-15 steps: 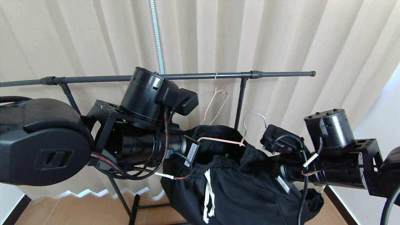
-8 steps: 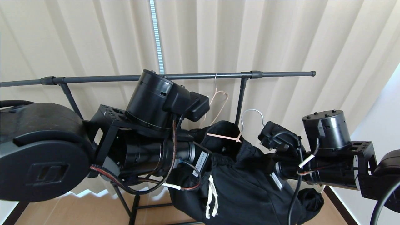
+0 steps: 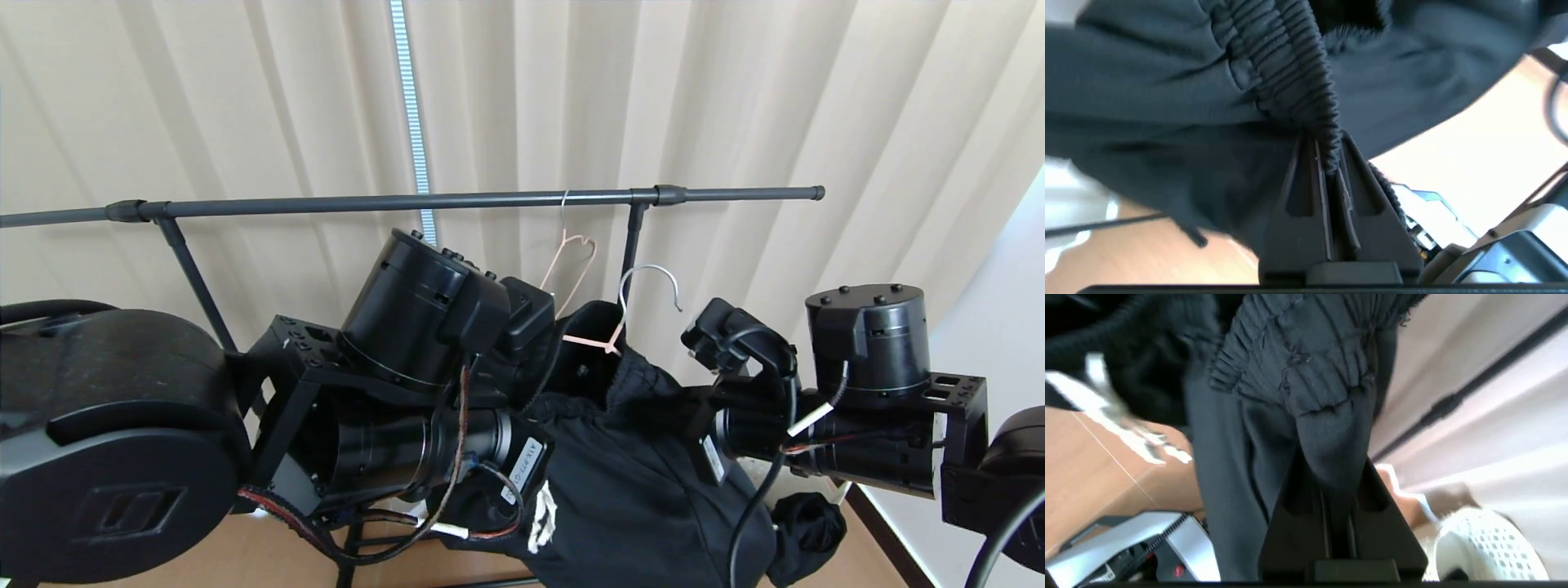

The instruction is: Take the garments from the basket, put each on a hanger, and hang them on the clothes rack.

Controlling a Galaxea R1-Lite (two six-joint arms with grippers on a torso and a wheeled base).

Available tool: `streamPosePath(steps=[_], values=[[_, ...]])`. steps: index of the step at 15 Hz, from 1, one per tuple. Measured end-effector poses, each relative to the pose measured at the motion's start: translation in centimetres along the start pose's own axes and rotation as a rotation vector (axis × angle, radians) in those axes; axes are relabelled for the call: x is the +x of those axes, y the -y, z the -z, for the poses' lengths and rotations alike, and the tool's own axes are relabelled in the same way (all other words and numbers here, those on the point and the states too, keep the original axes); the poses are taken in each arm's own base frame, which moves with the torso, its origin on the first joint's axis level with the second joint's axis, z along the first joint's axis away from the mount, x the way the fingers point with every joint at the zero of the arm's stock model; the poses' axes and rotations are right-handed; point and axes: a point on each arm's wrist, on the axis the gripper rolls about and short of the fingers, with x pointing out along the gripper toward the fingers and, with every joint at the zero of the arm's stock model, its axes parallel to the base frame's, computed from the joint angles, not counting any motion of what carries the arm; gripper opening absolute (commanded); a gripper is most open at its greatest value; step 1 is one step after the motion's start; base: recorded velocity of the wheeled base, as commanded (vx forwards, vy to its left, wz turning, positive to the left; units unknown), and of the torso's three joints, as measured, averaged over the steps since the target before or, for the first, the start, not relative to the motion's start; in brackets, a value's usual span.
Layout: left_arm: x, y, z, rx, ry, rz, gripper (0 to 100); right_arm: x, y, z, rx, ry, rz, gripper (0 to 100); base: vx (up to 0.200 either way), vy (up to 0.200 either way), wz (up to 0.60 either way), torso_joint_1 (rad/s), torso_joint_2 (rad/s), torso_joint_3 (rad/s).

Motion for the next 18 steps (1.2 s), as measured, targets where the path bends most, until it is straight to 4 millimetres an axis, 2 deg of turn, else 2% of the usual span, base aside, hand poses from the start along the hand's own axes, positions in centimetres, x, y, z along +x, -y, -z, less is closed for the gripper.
streamPosePath(steps=[8,18], values=[[2.1,-0.5,-0.3,-0.019,0.071,-0.017,0,-0.9,-0.9,-0.1,-0.015,0.076,-0.042,0,0.000,0.000,0.00,0.000,0.00,0.000],[3.0,-0.5,-0.7,-0.031,0.128,-0.021,0,-1.1,-1.5,-0.3,0.034,0.203,-0.142,0,0.000,0.000,0.00,0.000,0.00,0.000]])
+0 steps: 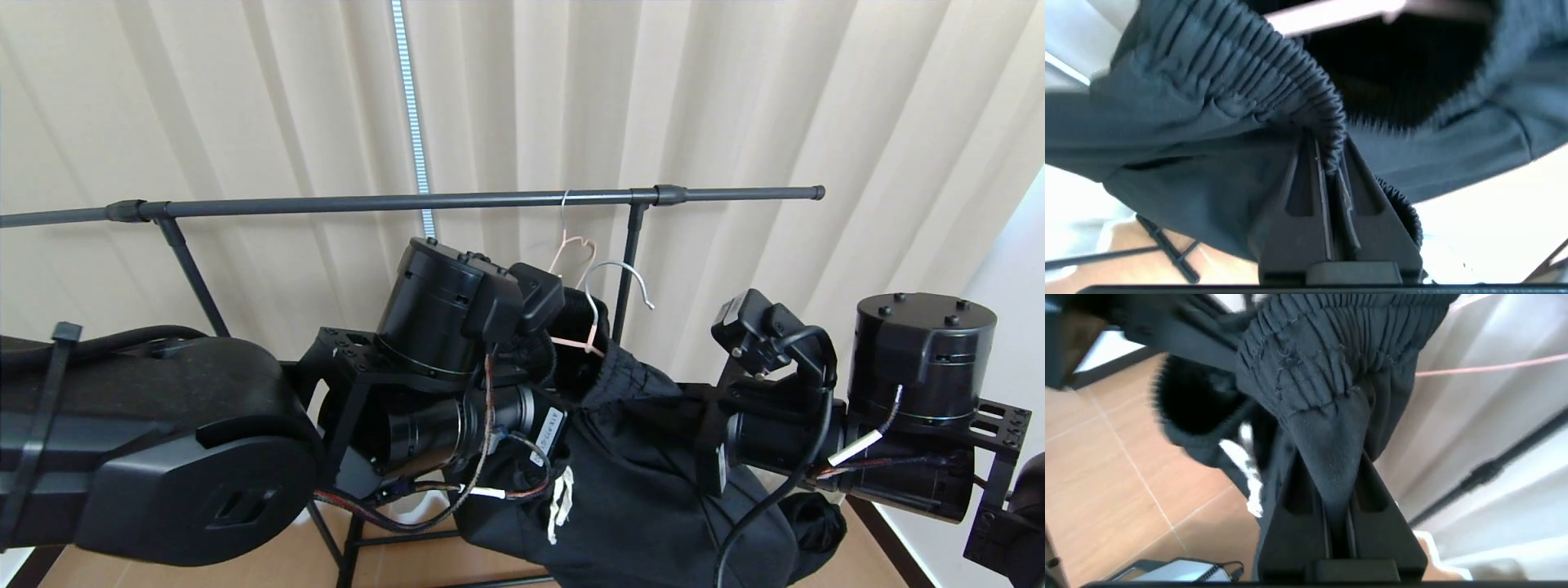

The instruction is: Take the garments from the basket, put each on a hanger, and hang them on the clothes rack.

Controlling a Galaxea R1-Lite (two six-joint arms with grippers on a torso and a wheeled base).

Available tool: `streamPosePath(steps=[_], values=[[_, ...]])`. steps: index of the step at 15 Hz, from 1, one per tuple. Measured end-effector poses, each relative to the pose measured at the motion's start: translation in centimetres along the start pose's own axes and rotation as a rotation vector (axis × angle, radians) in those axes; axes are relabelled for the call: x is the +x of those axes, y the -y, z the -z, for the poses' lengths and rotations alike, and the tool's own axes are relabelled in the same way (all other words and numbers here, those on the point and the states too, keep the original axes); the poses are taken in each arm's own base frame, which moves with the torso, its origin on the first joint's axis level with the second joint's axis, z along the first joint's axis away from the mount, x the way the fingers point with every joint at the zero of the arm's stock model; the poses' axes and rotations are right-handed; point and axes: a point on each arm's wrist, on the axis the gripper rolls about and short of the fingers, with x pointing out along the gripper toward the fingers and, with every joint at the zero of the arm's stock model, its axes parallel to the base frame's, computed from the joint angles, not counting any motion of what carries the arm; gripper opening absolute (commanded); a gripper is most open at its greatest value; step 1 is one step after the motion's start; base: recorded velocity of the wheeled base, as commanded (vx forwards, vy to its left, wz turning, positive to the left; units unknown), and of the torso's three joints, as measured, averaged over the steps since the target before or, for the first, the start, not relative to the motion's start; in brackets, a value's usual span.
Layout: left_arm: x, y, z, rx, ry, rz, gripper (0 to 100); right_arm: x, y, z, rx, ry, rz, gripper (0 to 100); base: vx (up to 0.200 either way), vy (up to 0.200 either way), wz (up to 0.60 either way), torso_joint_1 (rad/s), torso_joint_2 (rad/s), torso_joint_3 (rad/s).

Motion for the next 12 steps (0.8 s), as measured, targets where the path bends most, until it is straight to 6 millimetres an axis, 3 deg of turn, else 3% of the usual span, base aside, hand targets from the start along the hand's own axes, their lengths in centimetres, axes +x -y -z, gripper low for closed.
streamPosePath(steps=[1,2,9,12], values=[[0.1,0.0,0.0,0.000,0.001,0.000,0,0.0,0.0,0.1,0.004,0.000,-0.009,0,0.000,0.000,0.00,0.000,0.00,0.000],[0.3,0.0,0.0,-0.001,0.000,-0.002,100,-0.1,-0.1,0.2,0.005,0.000,-0.017,0,0.000,0.000,0.00,0.000,0.00,0.000],[1.0,0.1,0.0,-0.005,0.045,-0.033,100,-0.3,-0.2,0.4,0.007,0.000,-0.058,0,0.000,0.000,0.00,0.000,0.00,0.000],[-0.2,0.3,0.4,0.015,0.043,-0.023,100,-0.2,0.0,-0.1,0.045,0.052,-0.053,0,0.000,0.000,0.00,0.000,0.00,0.000]])
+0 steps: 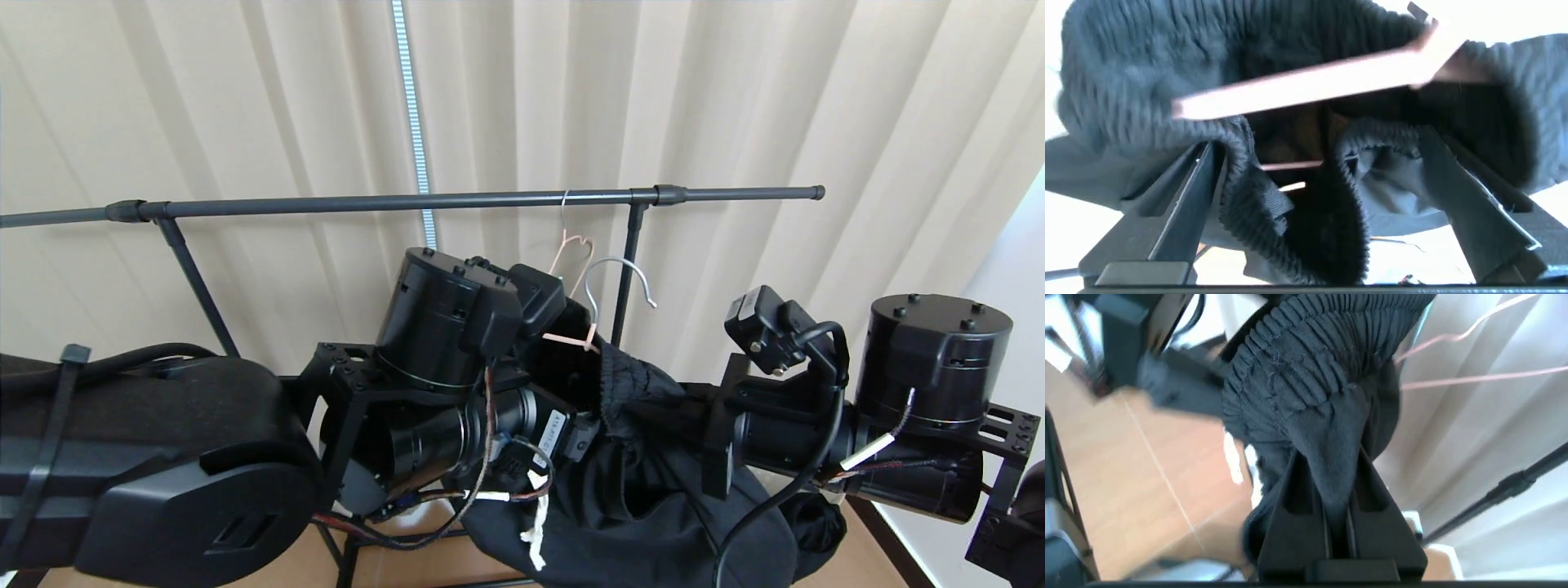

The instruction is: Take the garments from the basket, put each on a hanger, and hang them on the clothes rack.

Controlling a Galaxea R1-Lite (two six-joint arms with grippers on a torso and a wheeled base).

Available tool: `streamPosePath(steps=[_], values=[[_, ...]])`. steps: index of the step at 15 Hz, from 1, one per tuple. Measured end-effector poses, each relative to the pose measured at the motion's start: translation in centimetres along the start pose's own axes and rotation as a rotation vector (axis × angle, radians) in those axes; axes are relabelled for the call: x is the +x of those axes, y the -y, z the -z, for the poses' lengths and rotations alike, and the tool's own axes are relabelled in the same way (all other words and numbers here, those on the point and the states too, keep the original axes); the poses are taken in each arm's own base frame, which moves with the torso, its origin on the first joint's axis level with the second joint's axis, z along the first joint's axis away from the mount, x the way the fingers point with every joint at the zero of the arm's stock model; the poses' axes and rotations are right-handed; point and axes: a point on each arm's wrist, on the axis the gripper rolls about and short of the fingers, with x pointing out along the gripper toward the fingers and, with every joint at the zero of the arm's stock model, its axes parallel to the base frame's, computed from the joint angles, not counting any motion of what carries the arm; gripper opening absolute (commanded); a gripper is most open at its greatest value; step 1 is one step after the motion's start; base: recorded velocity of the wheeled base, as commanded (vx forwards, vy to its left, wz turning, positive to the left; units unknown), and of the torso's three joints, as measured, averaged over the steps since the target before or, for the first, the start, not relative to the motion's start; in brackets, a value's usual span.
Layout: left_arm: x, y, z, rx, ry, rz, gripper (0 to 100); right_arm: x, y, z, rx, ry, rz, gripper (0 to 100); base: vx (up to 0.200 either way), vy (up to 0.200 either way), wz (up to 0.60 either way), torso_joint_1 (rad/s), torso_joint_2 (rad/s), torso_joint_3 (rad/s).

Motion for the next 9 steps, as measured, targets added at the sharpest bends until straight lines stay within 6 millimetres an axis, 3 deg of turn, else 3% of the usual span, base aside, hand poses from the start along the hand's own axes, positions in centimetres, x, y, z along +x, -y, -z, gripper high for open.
streamPosePath(steps=[4,9], values=[[-2.3,-0.3,0.9,0.059,0.001,0.012,100,-0.1,0.7,-0.1,0.030,0.016,-0.023,0,0.000,0.000,0.00,0.000,0.00,0.000],[-4.1,-0.3,0.6,0.086,0.037,0.021,100,0.4,1.3,0.5,0.045,-0.004,-0.022,0,0.000,0.000,0.00,0.000,0.00,0.000]])
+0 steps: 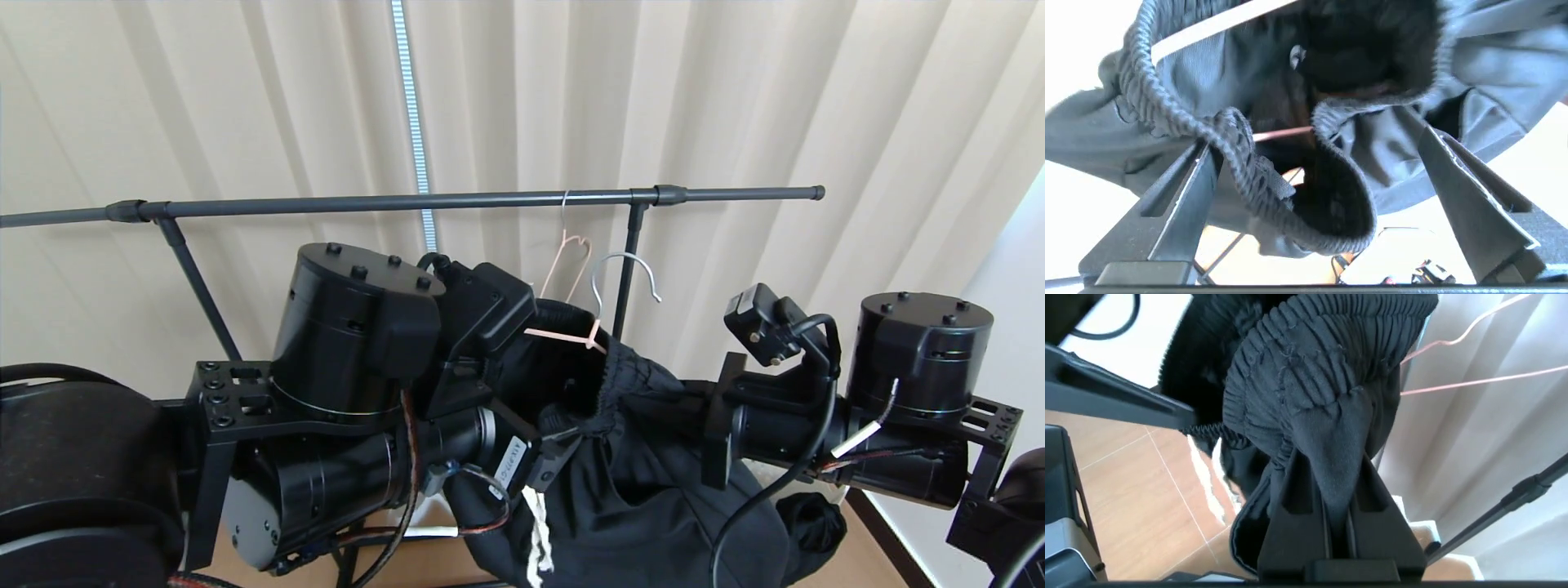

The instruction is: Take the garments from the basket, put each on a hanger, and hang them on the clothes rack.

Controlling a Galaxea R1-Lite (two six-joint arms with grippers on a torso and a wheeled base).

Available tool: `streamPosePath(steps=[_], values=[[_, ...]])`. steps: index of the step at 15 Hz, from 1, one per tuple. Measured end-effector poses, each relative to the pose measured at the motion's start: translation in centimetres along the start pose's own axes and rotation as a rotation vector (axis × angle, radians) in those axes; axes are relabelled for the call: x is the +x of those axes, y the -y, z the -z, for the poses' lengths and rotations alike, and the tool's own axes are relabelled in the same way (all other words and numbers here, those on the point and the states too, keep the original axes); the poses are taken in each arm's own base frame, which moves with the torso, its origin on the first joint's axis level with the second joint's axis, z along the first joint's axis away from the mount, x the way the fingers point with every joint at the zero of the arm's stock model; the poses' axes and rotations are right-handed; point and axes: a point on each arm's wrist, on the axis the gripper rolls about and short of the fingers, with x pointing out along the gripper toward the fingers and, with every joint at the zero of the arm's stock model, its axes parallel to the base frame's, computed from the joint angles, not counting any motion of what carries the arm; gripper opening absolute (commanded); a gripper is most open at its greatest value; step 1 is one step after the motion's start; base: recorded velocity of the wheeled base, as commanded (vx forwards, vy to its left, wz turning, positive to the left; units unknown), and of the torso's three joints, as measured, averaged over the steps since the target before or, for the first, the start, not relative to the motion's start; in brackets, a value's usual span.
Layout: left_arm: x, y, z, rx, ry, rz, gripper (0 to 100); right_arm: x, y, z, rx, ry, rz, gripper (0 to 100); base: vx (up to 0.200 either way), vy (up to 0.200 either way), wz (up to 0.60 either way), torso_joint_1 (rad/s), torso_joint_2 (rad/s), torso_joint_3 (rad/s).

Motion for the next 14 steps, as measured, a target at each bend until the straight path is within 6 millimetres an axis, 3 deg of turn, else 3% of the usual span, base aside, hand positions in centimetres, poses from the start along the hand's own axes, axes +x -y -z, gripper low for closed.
streamPosePath(steps=[6,14], values=[[-0.4,-0.1,0.9,0.154,-0.025,0.003,100,-0.1,0.2,0.0,0.021,0.045,-0.043,0,0.000,0.000,0.00,0.000,0.00,0.000],[-0.1,-1.1,1.5,0.137,-0.059,-0.030,100,-0.7,0.7,0.2,0.016,0.070,-0.076,0,0.000,0.000,0.00,0.000,0.00,0.000]])
